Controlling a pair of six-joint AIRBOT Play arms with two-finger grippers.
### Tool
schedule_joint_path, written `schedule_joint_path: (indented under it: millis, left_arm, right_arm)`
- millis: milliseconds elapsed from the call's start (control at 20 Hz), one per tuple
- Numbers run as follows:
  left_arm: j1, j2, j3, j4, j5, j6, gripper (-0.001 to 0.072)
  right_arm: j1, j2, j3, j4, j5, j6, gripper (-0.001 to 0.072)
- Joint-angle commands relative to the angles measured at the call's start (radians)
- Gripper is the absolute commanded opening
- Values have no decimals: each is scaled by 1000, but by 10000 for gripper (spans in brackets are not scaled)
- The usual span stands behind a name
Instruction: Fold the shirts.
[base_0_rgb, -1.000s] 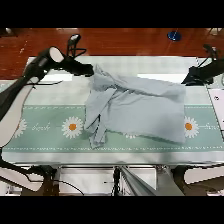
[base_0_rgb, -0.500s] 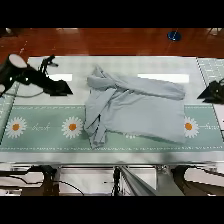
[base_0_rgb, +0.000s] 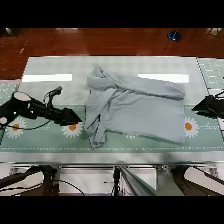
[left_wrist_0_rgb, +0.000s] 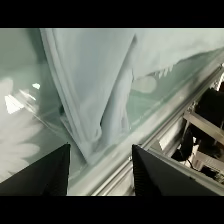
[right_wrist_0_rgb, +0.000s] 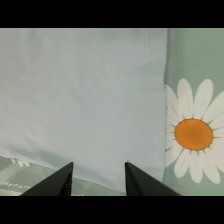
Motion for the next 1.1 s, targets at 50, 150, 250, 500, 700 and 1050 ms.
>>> schedule_joint_path:
  millis: [50,150,250,500,700,1050]
  left_arm:
    - [-1,55,-163,-29,71,31,481]
    - [-22,54,-173,-28,105,31,481]
    - [-64,54,-172,-29,161,31,481]
    - [-209,51,-172,-30,305,7,481]
    - [-283,51,-172,-58,414,-19,480]
    - [-284,52,-172,-112,482,0,41]
  right_arm:
    - [-3,39,-11,6,-3,-5,420]
    - [-3,50,-11,3,-3,-5,420]
    - [-3,50,-11,3,5,-4,420]
    - [-3,50,-11,3,13,-4,419]
    - [-3,50,-11,3,12,-5,420]
    - [-3,50,-11,0,14,-4,415]
